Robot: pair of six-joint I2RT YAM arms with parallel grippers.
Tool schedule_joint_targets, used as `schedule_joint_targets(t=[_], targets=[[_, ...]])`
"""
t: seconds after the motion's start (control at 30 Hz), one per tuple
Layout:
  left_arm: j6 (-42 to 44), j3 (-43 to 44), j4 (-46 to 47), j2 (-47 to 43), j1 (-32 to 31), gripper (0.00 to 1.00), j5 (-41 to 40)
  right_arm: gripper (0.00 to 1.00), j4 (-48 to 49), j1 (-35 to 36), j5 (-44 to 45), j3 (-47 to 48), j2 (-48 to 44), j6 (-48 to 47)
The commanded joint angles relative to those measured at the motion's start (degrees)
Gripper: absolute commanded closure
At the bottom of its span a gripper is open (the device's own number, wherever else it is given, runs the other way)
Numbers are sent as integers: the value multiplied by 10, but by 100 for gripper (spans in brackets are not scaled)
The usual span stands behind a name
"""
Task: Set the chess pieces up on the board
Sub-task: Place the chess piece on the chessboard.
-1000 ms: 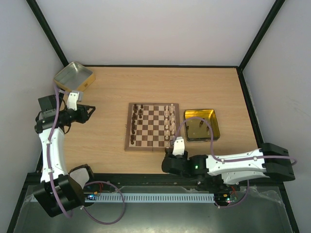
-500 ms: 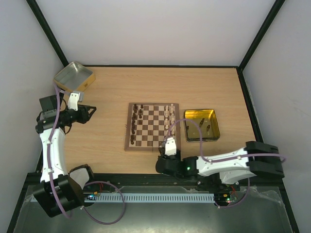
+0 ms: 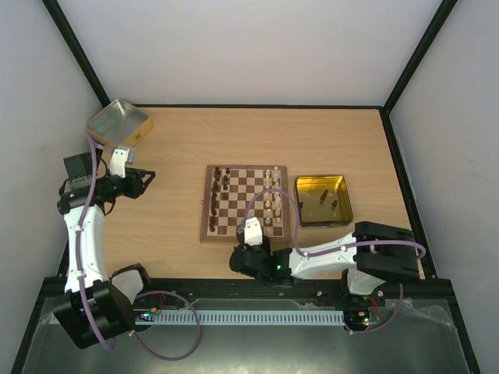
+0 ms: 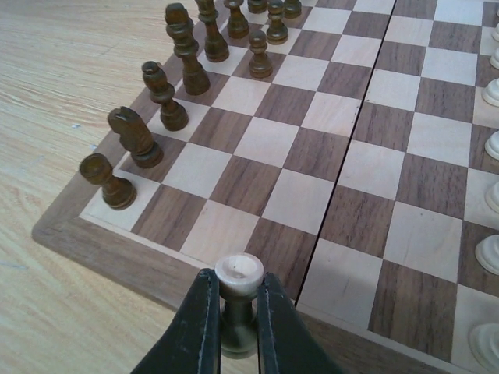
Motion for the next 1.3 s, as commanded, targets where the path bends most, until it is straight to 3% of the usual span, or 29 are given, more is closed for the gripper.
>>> schedule_joint_targets(t=[0.0, 0.57, 1.0, 1.27], targets=[[10, -5, -6, -9, -1, 63, 15, 98, 56, -11, 17, 4, 28, -14], [16, -4, -9, -7, -4, 60, 22, 95, 166, -23, 38, -3, 105, -55], [16, -5, -8, -6, -10, 59, 21, 60, 143, -25, 30, 5, 103, -45], [15, -5, -8, -7, -11, 59, 20, 56, 104, -28, 31, 27, 63, -51]])
